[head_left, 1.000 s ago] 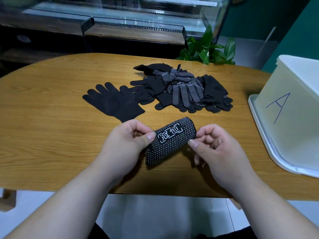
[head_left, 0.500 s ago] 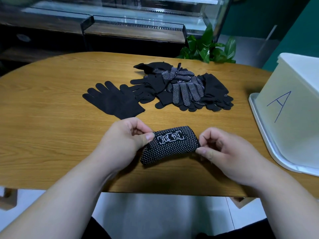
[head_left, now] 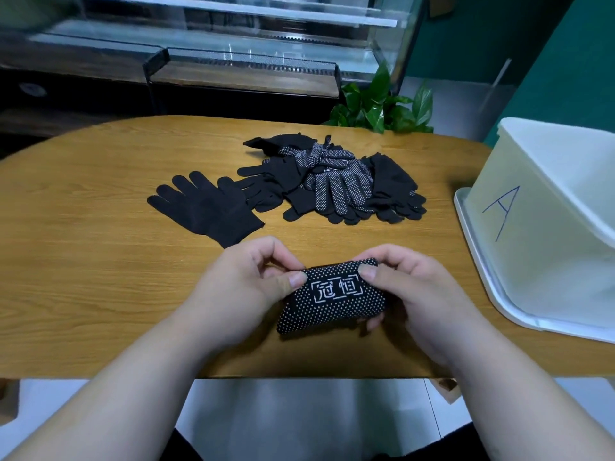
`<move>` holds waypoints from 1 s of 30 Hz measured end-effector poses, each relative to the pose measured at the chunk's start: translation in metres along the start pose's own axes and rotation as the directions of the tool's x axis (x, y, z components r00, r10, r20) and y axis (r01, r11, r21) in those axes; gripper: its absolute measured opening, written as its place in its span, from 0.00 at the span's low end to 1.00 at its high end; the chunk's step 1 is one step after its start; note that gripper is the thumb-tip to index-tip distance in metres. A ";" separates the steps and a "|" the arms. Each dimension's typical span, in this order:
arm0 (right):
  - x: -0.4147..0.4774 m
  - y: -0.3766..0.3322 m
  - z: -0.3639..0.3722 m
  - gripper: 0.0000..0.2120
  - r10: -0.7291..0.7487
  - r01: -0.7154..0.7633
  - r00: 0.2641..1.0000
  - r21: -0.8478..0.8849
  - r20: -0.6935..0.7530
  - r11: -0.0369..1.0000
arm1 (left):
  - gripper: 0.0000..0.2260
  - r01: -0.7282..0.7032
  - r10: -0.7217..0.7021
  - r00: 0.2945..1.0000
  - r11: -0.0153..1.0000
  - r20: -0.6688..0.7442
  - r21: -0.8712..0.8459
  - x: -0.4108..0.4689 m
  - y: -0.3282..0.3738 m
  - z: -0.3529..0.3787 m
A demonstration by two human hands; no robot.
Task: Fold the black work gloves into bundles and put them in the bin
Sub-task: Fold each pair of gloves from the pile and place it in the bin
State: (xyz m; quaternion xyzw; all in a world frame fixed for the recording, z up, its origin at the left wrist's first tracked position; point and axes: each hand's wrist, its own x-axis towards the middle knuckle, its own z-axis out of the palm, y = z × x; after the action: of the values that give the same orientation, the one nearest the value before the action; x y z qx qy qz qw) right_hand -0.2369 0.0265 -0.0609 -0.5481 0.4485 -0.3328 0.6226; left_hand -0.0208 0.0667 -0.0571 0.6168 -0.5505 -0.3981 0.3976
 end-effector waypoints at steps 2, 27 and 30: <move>-0.006 -0.010 -0.006 0.04 -0.002 0.001 1.000 0.025 0.009 1.000 | 0.06 0.004 -0.003 0.999 1.000 0.053 -0.028 -0.003 0.008 -0.001; -0.095 -0.115 -0.092 0.04 -0.111 0.150 0.952 0.119 -0.285 0.982 | 0.09 -0.180 0.187 0.982 0.965 -0.017 0.190 -0.021 0.181 0.042; -0.097 -0.120 -0.105 0.03 -0.081 0.106 0.949 0.066 -0.306 0.992 | 0.09 -0.184 0.193 0.981 0.965 -0.031 0.187 -0.016 0.189 0.049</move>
State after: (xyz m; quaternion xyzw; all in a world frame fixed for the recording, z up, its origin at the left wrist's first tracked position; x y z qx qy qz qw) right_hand -0.3614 0.0526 0.0762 -0.4855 0.4983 -0.4599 0.5518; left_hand -0.1365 0.0656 0.1015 0.6050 -0.6311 -0.2909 0.3887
